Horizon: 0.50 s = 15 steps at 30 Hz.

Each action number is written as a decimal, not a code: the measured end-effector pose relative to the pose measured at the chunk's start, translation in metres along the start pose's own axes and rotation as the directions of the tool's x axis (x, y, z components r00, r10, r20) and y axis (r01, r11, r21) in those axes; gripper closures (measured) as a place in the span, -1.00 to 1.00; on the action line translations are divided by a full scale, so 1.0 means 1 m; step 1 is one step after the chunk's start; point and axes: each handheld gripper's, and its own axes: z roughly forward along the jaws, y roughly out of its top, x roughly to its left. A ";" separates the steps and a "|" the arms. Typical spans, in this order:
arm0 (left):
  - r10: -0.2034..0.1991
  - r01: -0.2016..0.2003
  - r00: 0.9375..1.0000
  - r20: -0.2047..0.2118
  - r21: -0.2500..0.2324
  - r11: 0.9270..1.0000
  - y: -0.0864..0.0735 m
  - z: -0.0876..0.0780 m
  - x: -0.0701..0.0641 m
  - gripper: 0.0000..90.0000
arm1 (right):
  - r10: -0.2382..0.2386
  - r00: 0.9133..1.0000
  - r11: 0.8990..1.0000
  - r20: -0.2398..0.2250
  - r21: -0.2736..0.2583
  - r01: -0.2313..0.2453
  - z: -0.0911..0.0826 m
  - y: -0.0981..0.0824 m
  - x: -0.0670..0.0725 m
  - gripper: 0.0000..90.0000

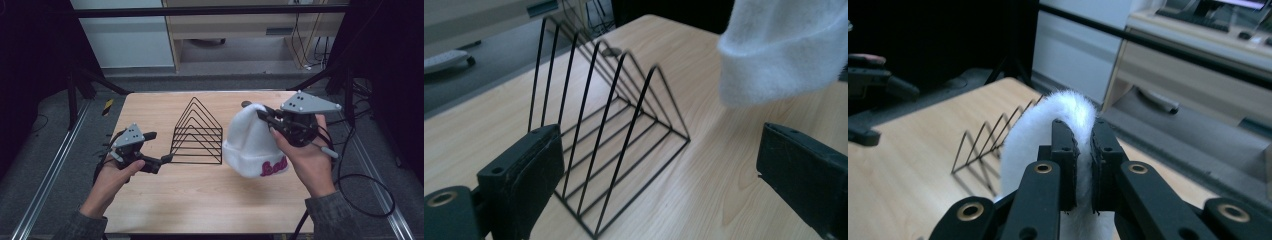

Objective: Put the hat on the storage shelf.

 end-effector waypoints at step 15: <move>0.073 -0.073 0.997 0.035 -0.013 0.997 0.052 0.005 0.004 -0.84 | 0.003 1.000 0.993 0.019 -0.118 0.000 0.015 0.055 -0.003 0.86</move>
